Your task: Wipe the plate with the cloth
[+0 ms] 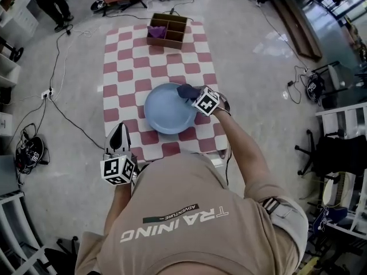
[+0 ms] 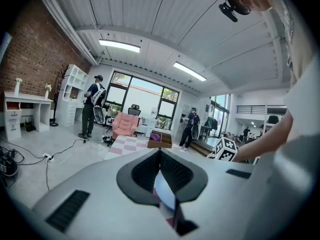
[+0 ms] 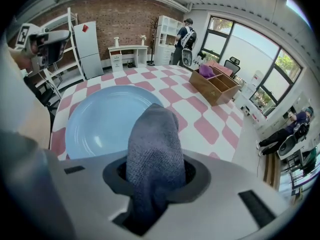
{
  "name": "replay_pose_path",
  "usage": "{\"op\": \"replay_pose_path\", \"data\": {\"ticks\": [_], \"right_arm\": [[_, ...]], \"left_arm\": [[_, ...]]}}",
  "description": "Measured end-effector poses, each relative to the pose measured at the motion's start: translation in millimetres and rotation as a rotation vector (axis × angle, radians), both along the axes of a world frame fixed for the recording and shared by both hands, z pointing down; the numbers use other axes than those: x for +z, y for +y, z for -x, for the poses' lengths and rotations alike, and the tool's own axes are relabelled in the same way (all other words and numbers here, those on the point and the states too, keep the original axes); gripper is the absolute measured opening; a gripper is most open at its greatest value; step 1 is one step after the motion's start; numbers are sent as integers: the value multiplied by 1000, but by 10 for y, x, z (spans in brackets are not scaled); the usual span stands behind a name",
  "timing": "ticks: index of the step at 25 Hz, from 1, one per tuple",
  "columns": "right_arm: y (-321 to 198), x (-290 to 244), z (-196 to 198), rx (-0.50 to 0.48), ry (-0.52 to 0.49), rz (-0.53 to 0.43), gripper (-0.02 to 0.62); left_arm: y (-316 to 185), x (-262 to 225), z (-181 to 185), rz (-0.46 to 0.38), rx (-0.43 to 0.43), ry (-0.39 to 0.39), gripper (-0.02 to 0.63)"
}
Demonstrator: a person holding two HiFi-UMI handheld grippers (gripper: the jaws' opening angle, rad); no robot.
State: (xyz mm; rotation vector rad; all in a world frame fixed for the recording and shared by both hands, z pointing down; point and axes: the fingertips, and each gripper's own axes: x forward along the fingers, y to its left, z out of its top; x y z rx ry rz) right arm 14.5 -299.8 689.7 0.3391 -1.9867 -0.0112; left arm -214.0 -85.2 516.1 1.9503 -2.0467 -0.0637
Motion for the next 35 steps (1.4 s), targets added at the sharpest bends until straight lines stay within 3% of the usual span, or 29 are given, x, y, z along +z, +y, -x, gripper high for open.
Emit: {"op": "replay_pose_path", "data": {"ticks": [6,10,17,26,35], "right_arm": [[495,-4,-187,0,-22,38,127],[867,14,-221,69,-90,97,127],[1434,-57,118,138,-196,201,127],[1877,-48,945,-115,-194,252,127],[1438,60,1749,-249,-152,166,127]], "left_arm": [[-106,60,-138,-2,43,23,15],[-166,76,-148,-14,49,33,14],[-103,91,-66,-22,29,43,15],[132,69,214,-27,-51,39,14],[498,29,659,-26,-161,22,14]]}}
